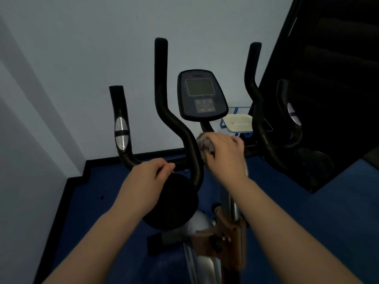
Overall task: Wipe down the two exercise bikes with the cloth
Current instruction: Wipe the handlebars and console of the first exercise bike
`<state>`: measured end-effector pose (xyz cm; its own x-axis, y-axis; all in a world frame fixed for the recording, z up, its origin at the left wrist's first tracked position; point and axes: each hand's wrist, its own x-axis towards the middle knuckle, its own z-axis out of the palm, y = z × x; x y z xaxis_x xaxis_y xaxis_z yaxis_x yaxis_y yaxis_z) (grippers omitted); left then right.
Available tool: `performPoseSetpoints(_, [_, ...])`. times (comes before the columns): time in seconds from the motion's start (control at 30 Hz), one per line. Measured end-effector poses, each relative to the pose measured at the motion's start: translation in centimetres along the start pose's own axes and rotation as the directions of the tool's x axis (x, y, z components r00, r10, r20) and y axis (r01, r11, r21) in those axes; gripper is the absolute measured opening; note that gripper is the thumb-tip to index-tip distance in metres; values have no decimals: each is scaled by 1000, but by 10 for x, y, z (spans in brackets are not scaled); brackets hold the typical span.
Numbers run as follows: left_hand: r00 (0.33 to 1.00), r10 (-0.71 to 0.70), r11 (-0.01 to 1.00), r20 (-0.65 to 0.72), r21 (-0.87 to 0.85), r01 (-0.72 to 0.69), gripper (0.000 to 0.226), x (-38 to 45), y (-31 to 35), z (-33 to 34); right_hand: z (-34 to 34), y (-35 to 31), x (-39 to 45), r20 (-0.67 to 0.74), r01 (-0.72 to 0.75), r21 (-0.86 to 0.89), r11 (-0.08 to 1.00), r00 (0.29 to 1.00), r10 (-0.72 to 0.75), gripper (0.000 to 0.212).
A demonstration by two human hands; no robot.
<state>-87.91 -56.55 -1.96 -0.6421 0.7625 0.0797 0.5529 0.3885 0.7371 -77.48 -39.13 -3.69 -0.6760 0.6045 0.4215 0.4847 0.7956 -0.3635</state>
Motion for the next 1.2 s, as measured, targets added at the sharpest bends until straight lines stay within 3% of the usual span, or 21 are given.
performPoseSetpoints(0.2, [999, 49, 998, -2, 45, -49, 28, -3, 1, 0, -35, 15, -48, -6, 48, 36, 998, 999, -48, 37])
performPoseSetpoints(0.33, [993, 121, 974, -14, 196, -116, 27, -6, 6, 0, -46, 32, -56, -166, -103, 242, 965, 975, 146, 36])
performPoseSetpoints(0.43, [989, 149, 962, 1, 231, -145, 29, -4, 9, 2, -27, 27, -67, -145, -148, 167, 975, 974, 173, 39])
performPoseSetpoints(0.53, [991, 128, 963, 39, 236, -133, 26, 0, 7, 2, -14, 30, -48, -139, -82, 174, 981, 984, 107, 35])
performPoseSetpoints(0.67, [994, 102, 975, 24, 196, -105, 25, 1, 2, 1, -21, 35, -1, -16, -192, 225, 955, 980, 201, 26])
performPoseSetpoints(0.83, [996, 82, 985, 21, 152, -84, 28, 0, 1, 2, -41, 39, -20, 135, -99, 172, 980, 988, 76, 38])
performPoseSetpoints(1.03, [996, 81, 989, 27, 119, -84, 27, 2, 1, 2, -27, 41, 56, 413, -381, 146, 913, 862, 293, 31])
performPoseSetpoints(1.2, [997, 74, 993, 37, 91, -77, 28, 3, -1, 2, -34, 31, 35, 421, -178, -52, 983, 888, 183, 37])
